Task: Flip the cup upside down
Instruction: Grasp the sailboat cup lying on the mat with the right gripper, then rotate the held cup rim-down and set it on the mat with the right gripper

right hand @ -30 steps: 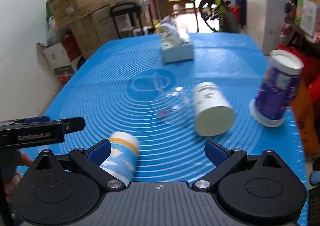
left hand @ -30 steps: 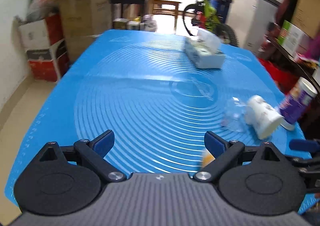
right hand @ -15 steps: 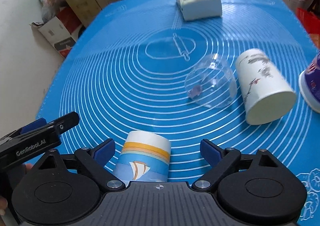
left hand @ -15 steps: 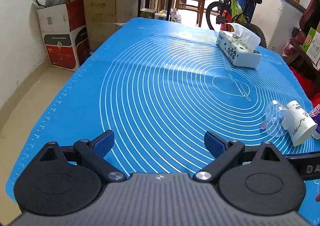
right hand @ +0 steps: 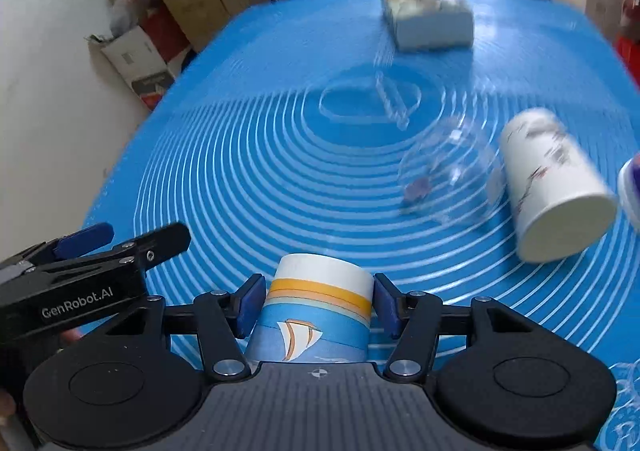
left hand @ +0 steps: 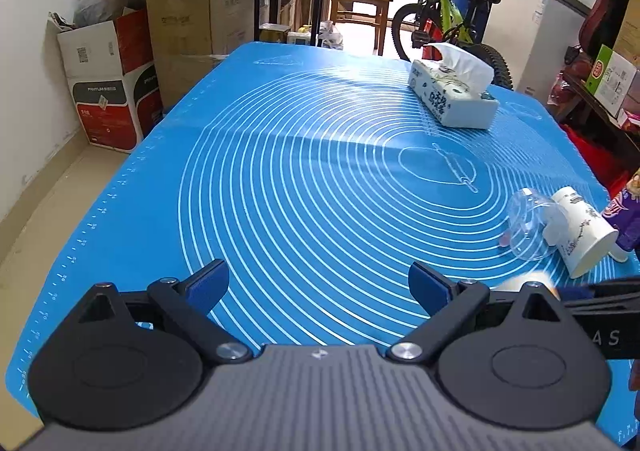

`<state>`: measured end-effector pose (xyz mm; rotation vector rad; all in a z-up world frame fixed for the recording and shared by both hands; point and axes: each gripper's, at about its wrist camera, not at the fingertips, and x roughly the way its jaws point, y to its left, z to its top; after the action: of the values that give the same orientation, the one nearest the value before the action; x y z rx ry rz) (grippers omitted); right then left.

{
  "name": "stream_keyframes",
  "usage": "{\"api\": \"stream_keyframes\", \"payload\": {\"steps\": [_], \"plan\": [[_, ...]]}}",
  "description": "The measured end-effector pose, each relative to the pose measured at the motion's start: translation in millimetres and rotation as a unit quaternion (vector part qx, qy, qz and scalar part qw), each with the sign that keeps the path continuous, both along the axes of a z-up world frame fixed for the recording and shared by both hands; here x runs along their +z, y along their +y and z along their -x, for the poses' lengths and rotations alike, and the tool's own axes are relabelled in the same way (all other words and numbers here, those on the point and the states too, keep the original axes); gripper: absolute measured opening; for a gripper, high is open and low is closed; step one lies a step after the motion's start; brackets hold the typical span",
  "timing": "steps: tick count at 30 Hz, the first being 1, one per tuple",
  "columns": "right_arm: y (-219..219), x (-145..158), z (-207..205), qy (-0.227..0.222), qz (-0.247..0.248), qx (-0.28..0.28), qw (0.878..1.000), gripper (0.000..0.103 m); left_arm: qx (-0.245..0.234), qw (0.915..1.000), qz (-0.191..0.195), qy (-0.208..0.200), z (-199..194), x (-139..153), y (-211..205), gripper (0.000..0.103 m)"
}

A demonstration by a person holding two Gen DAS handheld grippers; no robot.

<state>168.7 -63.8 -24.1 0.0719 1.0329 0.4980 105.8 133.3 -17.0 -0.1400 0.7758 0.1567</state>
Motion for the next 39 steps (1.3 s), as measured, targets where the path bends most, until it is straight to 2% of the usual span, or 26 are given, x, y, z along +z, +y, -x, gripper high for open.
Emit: {"api": "stream_keyframes", "payload": {"steps": [3,6,10,14,19,23,26,35,37,39], "plan": [[-7,10,13,-0.071,0.016,-0.009,0.997,0.061,0.001,1.0,0.001,-0.008,3,4,-3,0.096],[-19,17,27,-0.143,0.012,-0.026,0.989,0.061,0.005,0.9998,0.0,-0.018,7,7,-6,0.096],[-33,15,42,-0.24,0.013,-0.06,0.969,0.061,0.01,0.9995,-0.004,-0.031,13,10,-11,0.096],[-37,-1,52,-0.288,0.035,-0.072,0.954,0.061,0.009,0.9994,0.002,-0.033,18,9,-15,0.096],[-31,-10,79,-0.344,0.071,-0.046,0.935,0.062,0.008,0.9994,0.007,-0.031,24,6,-19,0.096],[-31,-9,102,-0.355,0.081,-0.039,0.93,0.061,0.001,0.9995,0.006,-0.032,31,6,-23,0.096],[-36,-8,112,-0.34,0.067,-0.039,0.937,0.06,-0.005,0.9994,0.001,-0.033,35,5,-28,0.096],[-47,-11,127,-0.31,0.063,-0.043,0.948,0.059,-0.019,0.9994,0.0,-0.028,45,0,-37,0.096],[-49,-13,128,-0.302,0.06,-0.045,0.95,0.061,-0.023,0.9993,-0.002,-0.028,48,0,-40,0.096],[-52,-12,129,-0.297,0.052,-0.048,0.952,0.069,-0.027,0.9991,-0.005,-0.031,52,2,-43,0.096]]}}
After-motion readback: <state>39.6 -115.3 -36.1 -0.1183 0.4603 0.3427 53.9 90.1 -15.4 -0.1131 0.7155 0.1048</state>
